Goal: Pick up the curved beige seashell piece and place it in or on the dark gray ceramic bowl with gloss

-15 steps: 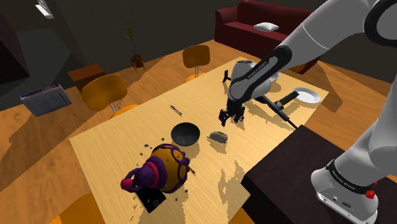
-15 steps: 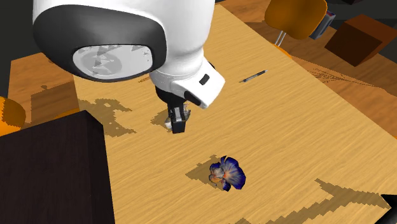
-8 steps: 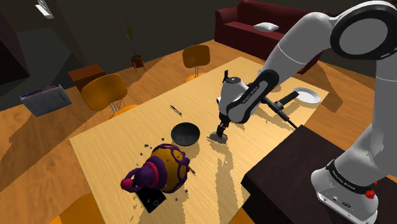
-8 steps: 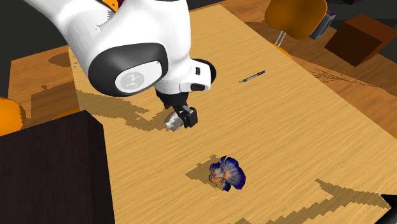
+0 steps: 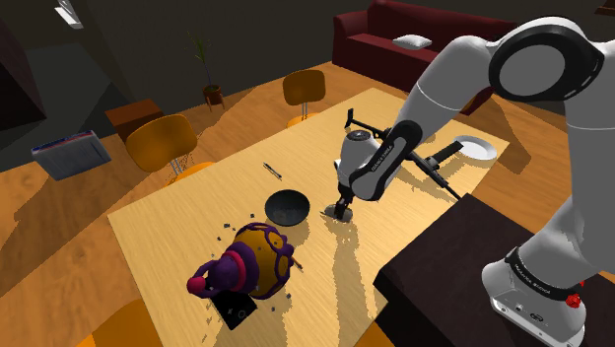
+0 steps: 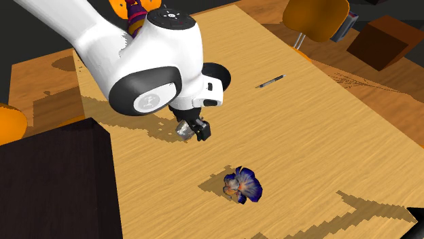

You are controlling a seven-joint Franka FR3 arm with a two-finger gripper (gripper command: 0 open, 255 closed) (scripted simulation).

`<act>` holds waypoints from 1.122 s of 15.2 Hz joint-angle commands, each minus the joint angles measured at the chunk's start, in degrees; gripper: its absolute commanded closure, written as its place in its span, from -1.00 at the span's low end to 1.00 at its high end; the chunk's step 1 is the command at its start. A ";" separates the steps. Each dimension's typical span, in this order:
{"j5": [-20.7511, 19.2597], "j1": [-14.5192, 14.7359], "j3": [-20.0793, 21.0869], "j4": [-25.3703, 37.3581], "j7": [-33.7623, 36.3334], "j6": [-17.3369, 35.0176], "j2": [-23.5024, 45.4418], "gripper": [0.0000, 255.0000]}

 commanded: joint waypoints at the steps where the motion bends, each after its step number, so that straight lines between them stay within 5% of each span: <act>1: -0.01 0.04 -0.01 0.05 0.03 0.07 0.10 -1.00; 5: -0.01 0.04 -0.01 0.05 0.03 0.06 0.09 -1.00; 6: -0.01 0.04 -0.01 0.05 0.03 0.06 0.09 1.00; 15: -0.01 0.00 -0.01 0.15 -0.01 0.09 0.22 1.00; 16: -0.01 0.00 -0.01 0.15 -0.01 0.09 0.23 -1.00; 17: -0.71 -0.90 0.32 2.29 -2.08 -0.91 1.07 -1.00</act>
